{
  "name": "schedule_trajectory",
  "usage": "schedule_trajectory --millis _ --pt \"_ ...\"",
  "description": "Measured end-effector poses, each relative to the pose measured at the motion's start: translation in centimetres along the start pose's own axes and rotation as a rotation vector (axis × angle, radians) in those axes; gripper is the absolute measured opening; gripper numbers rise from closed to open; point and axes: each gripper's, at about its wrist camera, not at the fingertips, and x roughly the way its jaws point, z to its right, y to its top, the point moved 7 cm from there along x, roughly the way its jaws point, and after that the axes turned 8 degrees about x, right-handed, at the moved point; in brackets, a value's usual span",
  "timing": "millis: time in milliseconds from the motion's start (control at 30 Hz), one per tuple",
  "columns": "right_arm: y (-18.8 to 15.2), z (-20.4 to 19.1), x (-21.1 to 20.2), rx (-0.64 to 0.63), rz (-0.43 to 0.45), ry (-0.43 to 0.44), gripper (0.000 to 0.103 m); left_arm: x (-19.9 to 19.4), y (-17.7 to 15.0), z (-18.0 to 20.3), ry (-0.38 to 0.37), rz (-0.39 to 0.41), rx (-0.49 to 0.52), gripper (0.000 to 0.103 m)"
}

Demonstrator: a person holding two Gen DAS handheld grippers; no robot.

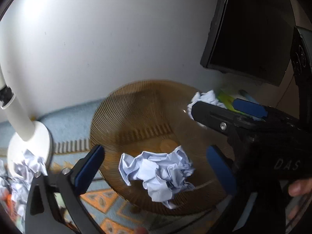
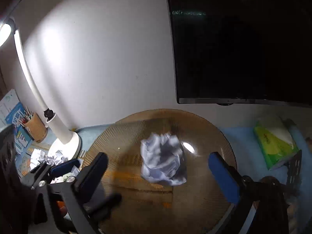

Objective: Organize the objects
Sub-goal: 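Carry both paper balls over the brown glass bowl and open both tools, then move both tools back over the pile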

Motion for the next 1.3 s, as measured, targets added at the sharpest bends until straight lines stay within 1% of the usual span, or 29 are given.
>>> schedule_trajectory --millis 67,100,200,267,367,467,533,567,600,633,733,833,900,967,1000,1100,1167,1233,1300 --pt "0.0 0.3 -0.7 0.038 0.02 0.019 0.103 -1.0 -0.4 -0.3 0.036 0.038 -0.002 0.102" --pt "0.0 0.3 -1.1 0.05 0.024 0.022 0.103 -1.6 -0.5 -0.5 0.049 0.042 0.002 0.102" --pt "0.3 -0.4 -2.6 0.086 0.035 0.045 0.103 -3.4 -0.5 -1.2 0.023 0.04 -0.021 0.102" --pt "0.1 -1.5 -3.8 0.102 0.036 0.077 0.103 -5.4 -1.0 -2.0 0.039 0.052 -0.031 0.102" --pt "-0.6 -4.0 -5.8 0.082 0.041 0.118 0.103 -9.2 -1.8 -2.7 0.088 0.074 -0.001 0.102" --pt "-2.4 -8.1 -6.8 0.007 0.026 0.146 0.103 -13.0 -3.3 -4.9 0.154 0.073 0.031 0.102" --pt "-4.1 -10.4 -7.7 -0.055 0.015 0.166 0.103 -14.9 -4.5 -7.4 0.198 0.045 0.043 0.102" --pt "-5.1 -11.7 -8.2 -0.088 0.01 0.177 0.103 -16.1 -5.7 -8.5 0.225 0.029 0.047 0.102" --pt "-6.2 -13.2 -8.4 -0.122 0.001 0.188 0.103 -16.4 -6.4 -10.3 0.254 0.012 0.05 0.102" --pt "-7.7 -14.6 -8.6 -0.162 -0.011 0.197 0.103 -17.1 -7.7 -11.6 0.277 -0.004 0.055 0.102" --pt "-12.9 -18.5 -8.1 -0.294 -0.057 0.219 0.103 -18.6 -12.2 -15.5 0.341 -0.064 0.054 0.102" --pt "-18.9 -21.3 -6.3 -0.399 -0.135 0.239 0.103 -19.9 -16.6 -18.7 0.377 -0.113 0.034 0.103" --pt "-22.4 -22.2 -4.9 -0.428 -0.184 0.251 0.103 -19.3 -19.3 -19.9 0.362 -0.146 0.005 0.102" --pt "-24.8 -22.4 -3.1 -0.448 -0.229 0.221 0.103 -18.5 -20.8 -20.1 0.341 -0.157 -0.004 0.102" --pt "-25.6 -22.3 -2.4 -0.45 -0.237 0.205 0.103 -18.2 -21.2 -19.9 0.337 -0.161 -0.005 0.102" --pt "-26.8 -22.0 -0.9 -0.466 -0.251 0.174 0.103 -17.0 -21.4 -19.0 0.293 -0.142 -0.02 0.102" --pt "-27.0 -22.0 -0.2 -0.481 -0.274 0.157 0.103 -16.1 -21.2 -18.3 0.262 -0.128 -0.033 0.102" --pt "-26.6 -22.1 0.2 -0.476 -0.276 0.16 0.103 -15.2 -21.0 -18.1 0.264 -0.121 -0.047 0.102" --pt "-26.5 -22.0 0.9 -0.454 -0.292 0.162 0.103 -13.8 -21.3 -18.2 0.252 -0.174 -0.083 0.103"
